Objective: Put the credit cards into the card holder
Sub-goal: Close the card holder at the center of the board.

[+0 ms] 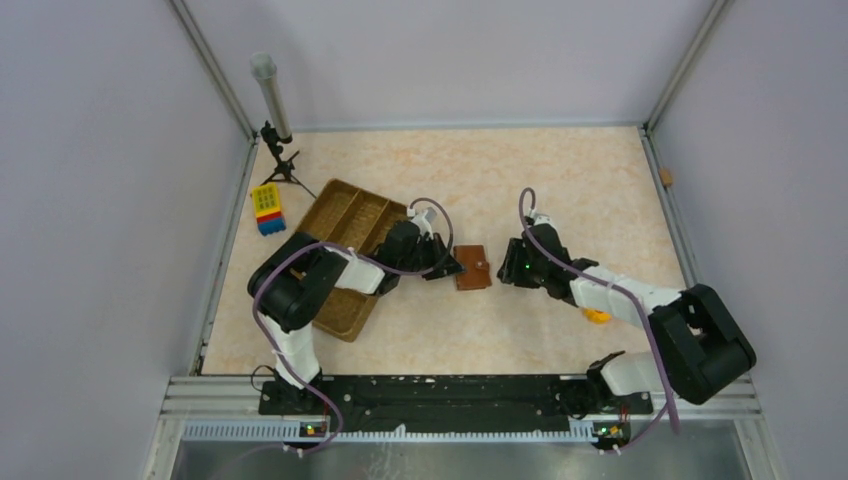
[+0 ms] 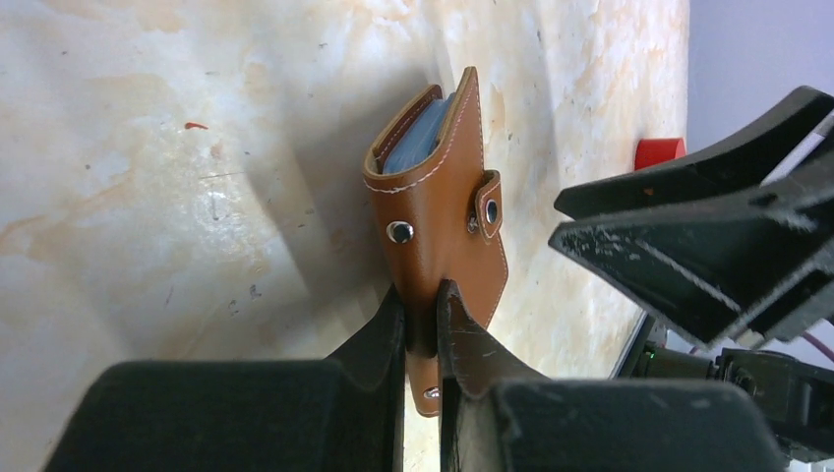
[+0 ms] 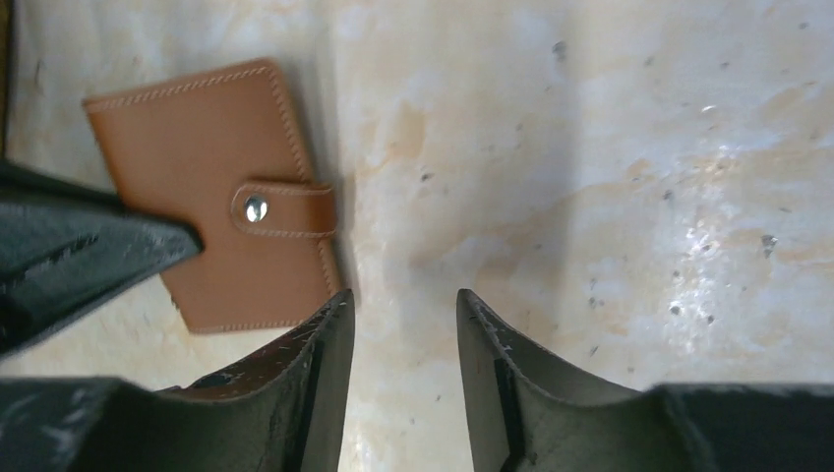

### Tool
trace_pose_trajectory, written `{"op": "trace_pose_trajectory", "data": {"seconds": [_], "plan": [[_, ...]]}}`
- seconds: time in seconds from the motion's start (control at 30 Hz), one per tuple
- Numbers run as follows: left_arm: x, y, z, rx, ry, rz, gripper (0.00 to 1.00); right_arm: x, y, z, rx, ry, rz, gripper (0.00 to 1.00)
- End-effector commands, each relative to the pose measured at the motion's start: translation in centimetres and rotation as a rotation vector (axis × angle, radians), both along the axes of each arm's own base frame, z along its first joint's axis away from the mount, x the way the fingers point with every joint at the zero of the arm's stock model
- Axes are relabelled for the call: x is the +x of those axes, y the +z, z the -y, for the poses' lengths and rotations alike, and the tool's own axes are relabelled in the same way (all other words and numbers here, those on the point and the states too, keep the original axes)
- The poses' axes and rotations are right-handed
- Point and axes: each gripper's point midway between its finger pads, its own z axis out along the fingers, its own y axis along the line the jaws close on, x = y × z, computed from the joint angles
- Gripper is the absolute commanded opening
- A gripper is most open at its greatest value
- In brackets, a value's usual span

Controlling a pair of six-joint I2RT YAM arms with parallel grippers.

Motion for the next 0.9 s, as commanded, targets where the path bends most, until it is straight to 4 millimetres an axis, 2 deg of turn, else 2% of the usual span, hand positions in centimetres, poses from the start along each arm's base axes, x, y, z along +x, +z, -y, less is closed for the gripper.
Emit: {"op": "trace_pose_trajectory", "data": {"seconds": [0.0,0.17,0.27,0.37,0.5,0.63,0.77,0.87], "plan": [[-6.6,-7.1,-4.9,0.324,-0.126,-0.247,0.00,-0.8,2.6,-1.3,-0.051,0.106,0.033,0.45],[-8.9,-4.9,-6.3,0.380,-0.171,-0.274,0.00,-2.3,4.1,-2.7,-0.083,0.153,0.031,0.48],[-10.6,-4.0,-7.2,0.402,-0.216,-0.300,0.00,-3.9,4.8,-4.7,-0.067,0.218,0.035,0.45],[-12.2,-3.5,-7.7,0.389,-0.247,-0.324,0.00,-5.5,4.9,-5.7,-0.049,0.220,0.002,0.39],[-13.8,-3.2,-8.2,0.378,-0.252,-0.345,0.00,-8.1,5.4,-8.2,0.040,0.213,-0.049,0.39],[-14.3,-2.9,-8.6,0.376,-0.227,-0.339,0.00,-10.2,5.4,-10.6,0.104,0.207,-0.056,0.40],[-15.3,-2.4,-8.4,0.339,-0.222,-0.382,0.00,-11.6,5.2,-12.0,0.049,0.185,-0.078,0.41],[-16.0,-2.1,-8.3,0.319,-0.200,-0.404,0.00,-12.6,4.2,-12.7,0.004,0.168,-0.131,0.40]]}}
